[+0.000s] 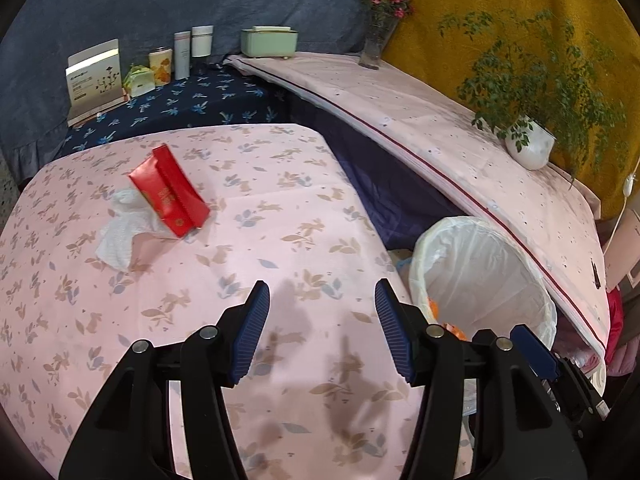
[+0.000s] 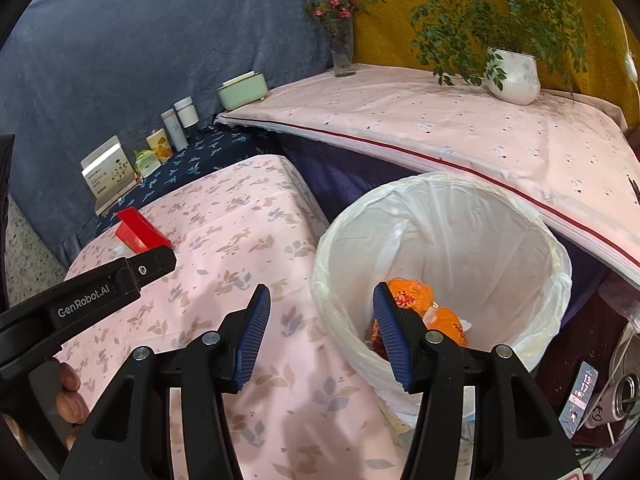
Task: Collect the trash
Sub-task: 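Move both open tools back toward the red packet and white tissue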
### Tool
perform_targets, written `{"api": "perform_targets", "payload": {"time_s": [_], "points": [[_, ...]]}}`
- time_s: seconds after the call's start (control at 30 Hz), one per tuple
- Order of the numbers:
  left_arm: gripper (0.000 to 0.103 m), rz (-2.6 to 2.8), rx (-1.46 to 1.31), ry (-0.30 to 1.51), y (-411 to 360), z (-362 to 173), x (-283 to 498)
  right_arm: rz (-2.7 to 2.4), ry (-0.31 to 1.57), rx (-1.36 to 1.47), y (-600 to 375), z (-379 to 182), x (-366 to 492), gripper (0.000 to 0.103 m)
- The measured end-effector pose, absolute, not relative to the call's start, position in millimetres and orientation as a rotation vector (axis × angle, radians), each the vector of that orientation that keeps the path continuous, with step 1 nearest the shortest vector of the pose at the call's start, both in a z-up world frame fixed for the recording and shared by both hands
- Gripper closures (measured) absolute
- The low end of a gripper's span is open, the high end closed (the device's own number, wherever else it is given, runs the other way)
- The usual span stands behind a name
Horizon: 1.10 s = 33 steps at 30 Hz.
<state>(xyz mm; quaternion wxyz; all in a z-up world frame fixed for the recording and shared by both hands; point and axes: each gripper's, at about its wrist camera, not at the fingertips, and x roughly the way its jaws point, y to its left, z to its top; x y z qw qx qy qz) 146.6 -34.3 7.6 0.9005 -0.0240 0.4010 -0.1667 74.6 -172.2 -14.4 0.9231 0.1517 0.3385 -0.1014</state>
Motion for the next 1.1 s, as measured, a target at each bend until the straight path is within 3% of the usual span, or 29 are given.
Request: {"api": "perform_targets", "payload": {"time_s": [0.3,0.47,0.7,0.97,1.1], "points": [[0.051,-0.292,-0.075,0.833,4,3,156,-0.163,0.707,0.270,-139,-12,89,0.048],[0.042,-0.245,-0.088,0.834,31,-3,163,-0.129,0.718,0.244,-117,-13,100,0.047],[0.039,-0.166,-0.118,0.849,77,-12,180,-0.071,0.738,0.199,-80,-16,124,0.047],[0.022,-0.092,-0.149,0.852,121,-18,203,-0.003,0.754,0.163,-38,-17,164,0.047],[0.021,-0.072,-0.164,0.862,136,-24,218,0.022,0.763,0.148,-19,-20,187,0.047]]}}
